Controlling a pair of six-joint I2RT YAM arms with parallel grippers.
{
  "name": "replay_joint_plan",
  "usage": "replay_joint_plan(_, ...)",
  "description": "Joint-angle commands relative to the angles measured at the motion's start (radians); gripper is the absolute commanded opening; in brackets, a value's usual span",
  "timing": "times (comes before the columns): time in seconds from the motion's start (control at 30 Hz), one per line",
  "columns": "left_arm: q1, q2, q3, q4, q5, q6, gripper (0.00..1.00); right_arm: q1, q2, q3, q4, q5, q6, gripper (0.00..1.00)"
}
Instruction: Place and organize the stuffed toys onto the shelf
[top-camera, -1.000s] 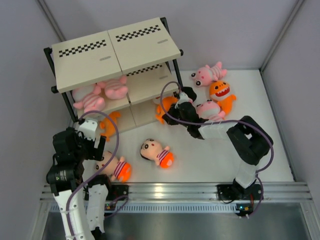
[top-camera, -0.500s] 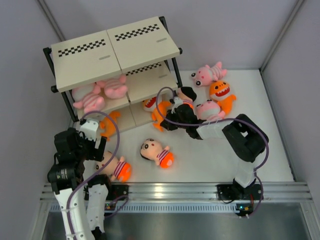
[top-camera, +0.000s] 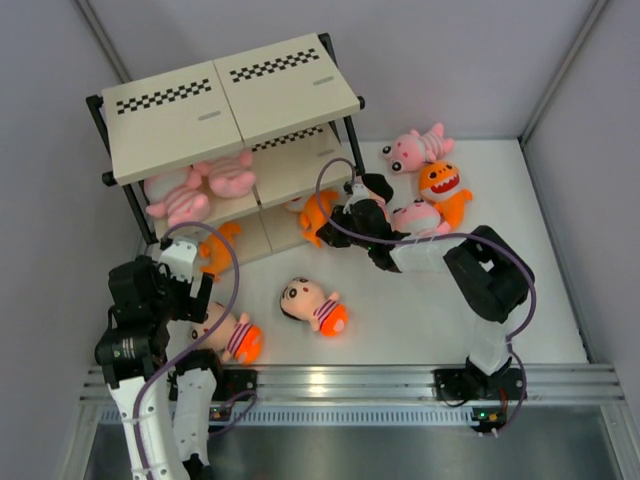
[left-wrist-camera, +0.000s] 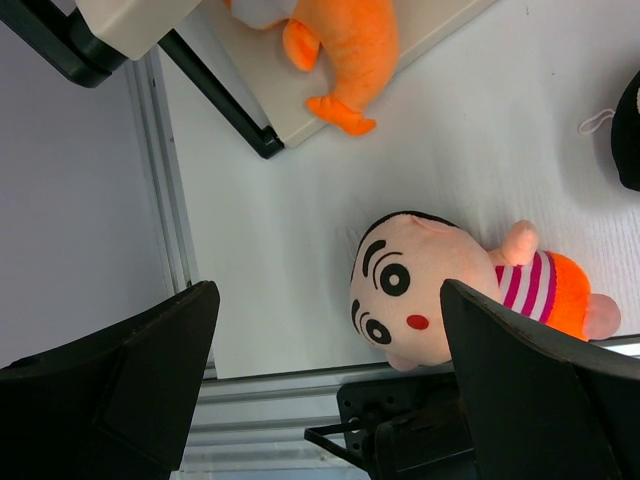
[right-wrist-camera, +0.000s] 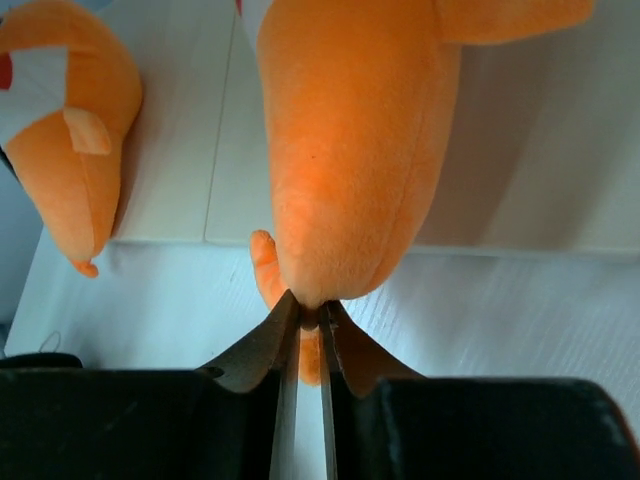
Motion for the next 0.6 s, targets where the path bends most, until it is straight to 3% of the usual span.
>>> replay_joint_plan(0.0, -0.004, -0.008, 0.009, 0.002, 0.025, -0.001, 0.98, -0.010, 0.001, 0.036, 0.055, 0.097, 0.100, 0.15)
replay_joint_plan(0.1, -0.004, -0.007, 0.009, 0.002, 0.014, 0.000, 0.98, -0.015, 0.035, 0.102, -0.008, 0.133, 0.120, 0.28)
replay_joint_plan(0.17, -0.005, -0.007, 0.009, 0.000, 0.004, 0.002, 0.98, -0.018, 0.050, 0.133, -0.054, 0.144, 0.140, 0.29)
replay_joint_plan(0.23, -0.005, -0.010, 0.007, 0.002, -0.001, 0.005, 0.98, -0.019, 0.032, 0.114, -0.039, 0.138, 0.148, 0.36)
replay_joint_plan(0.27, -0.005, -0.008, 0.004, 0.000, 0.001, 0.005, 0.98, -0.018, 0.020, 0.084, -0.034, 0.138, 0.151, 0.42)
replay_joint_plan(0.3, -0.005, -0.010, 0.003, 0.000, 0.004, 0.005, 0.98, -0.018, 0.001, 0.065, -0.033, 0.143, 0.153, 0.54)
replay_joint_plan(0.4, -0.005, -0.010, -0.004, 0.002, 0.002, 0.005, 0.98, -0.019, -0.136, -0.010, -0.056, 0.153, 0.122, 0.69)
replay_joint_plan(0.57, -0.005, -0.014, -0.016, 0.002, -0.006, 0.013, 0.98, -0.018, -0.350, -0.047, -0.314, 0.152, -0.022, 0.79)
